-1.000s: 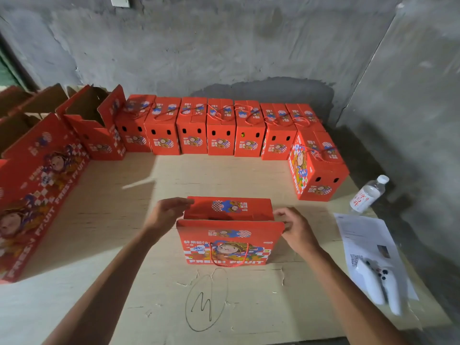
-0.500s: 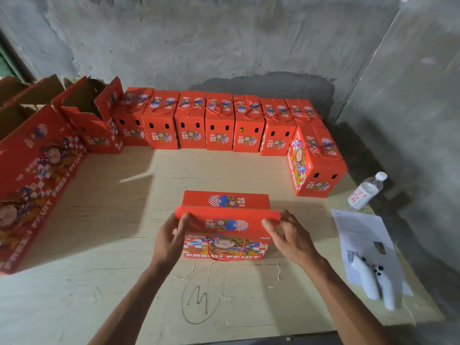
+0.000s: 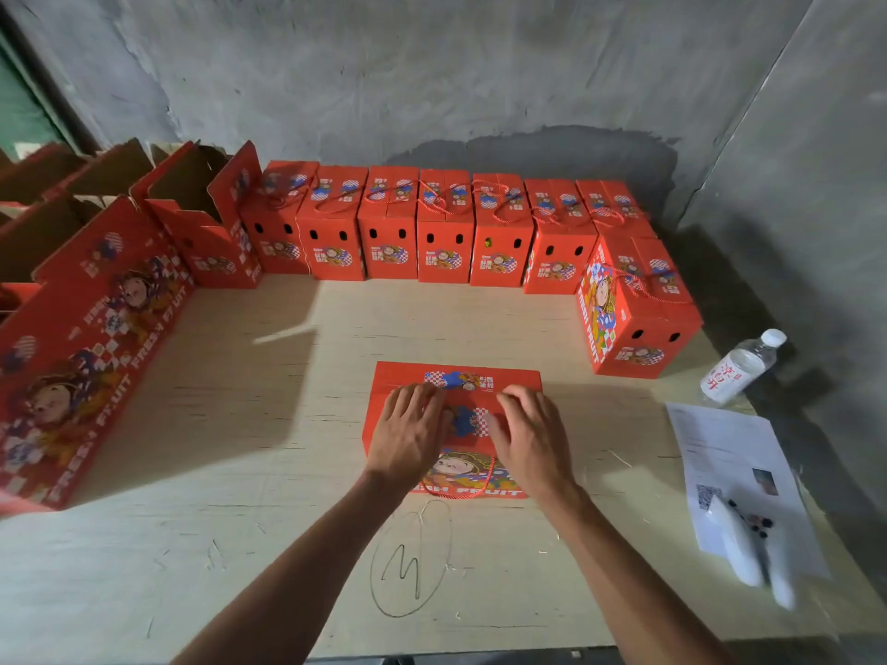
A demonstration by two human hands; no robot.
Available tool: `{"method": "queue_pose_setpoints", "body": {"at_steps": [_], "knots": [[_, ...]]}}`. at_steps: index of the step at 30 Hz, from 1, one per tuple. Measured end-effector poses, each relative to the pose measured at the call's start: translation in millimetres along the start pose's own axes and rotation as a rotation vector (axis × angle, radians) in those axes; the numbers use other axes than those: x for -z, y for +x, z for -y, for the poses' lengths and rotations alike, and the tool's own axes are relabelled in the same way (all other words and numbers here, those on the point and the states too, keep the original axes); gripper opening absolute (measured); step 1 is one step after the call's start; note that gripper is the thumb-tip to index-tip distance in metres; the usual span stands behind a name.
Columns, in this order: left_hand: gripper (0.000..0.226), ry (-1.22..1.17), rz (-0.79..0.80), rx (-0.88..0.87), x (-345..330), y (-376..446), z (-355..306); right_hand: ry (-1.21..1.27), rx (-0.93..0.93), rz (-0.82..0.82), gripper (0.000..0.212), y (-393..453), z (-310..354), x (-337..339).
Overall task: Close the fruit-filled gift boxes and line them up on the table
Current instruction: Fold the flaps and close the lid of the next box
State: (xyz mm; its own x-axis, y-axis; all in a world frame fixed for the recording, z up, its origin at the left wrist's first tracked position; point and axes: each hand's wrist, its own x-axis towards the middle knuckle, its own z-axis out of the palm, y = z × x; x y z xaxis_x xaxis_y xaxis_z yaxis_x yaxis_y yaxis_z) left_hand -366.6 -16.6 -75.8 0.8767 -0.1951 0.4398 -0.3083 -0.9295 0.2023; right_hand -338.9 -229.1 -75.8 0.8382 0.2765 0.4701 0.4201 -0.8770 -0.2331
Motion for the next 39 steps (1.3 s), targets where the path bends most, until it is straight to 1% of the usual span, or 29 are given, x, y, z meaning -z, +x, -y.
{"method": "queue_pose_setpoints", "body": {"at_steps": [3, 6, 9, 15, 19, 23, 26, 29, 33, 36, 39], "knots": [[0.029, 0.026, -0.050, 0.006, -5.7, 12.0, -2.6, 0.057, -0.027, -0.080, 0.031, -1.8, 6.8, -12.9], [0.033, 0.039, -0.031, 0.061, -9.6, 12.2, -2.7, 0.050, -0.048, -0.137, 0.025, 1.7, 5.4, -16.7], [0.032, 0.044, -0.029, 0.095, -11.7, 10.9, -6.0, 0.018, -0.051, -0.147, 0.020, 0.1, 8.5, -19.5], [0.022, 0.092, -0.025, 0.027, -14.1, 7.8, -4.2, -0.111, -0.112, -0.038, 0.022, -1.2, 19.2, -16.6], [0.017, 0.094, -0.050, 0.016, -16.6, 7.3, -4.6, -0.170, -0.085, 0.014, 0.018, 3.8, 17.9, -11.7], [0.019, 0.089, -0.044, -0.004, -18.5, 3.4, -2.6, -0.197, -0.055, 0.072, 0.022, 8.3, 16.6, -10.1], [0.023, 0.038, -0.046, 0.015, -19.1, 4.5, -1.9, -0.180, -0.084, 0.054, 0.023, 10.0, 17.4, -10.7], [0.030, -0.029, -0.034, -0.029, -21.2, 4.5, -0.6, -0.104, -0.082, 0.007, 0.023, 8.0, 16.4, -11.9], [0.036, -0.113, -0.065, -0.032, -20.4, 3.8, 2.1, 0.037, -0.106, 0.016, 0.036, 7.3, 13.5, -15.0], [0.039, -0.105, -0.009, -0.045, -16.9, 5.3, 2.3, 0.077, -0.134, 0.044, 0.041, 10.4, 15.1, -16.4], [0.045, -0.036, 0.115, -0.094, -9.8, 8.0, 6.7, 0.051, -0.086, 0.100, 0.042, 25.8, 13.0, -14.9]]}}
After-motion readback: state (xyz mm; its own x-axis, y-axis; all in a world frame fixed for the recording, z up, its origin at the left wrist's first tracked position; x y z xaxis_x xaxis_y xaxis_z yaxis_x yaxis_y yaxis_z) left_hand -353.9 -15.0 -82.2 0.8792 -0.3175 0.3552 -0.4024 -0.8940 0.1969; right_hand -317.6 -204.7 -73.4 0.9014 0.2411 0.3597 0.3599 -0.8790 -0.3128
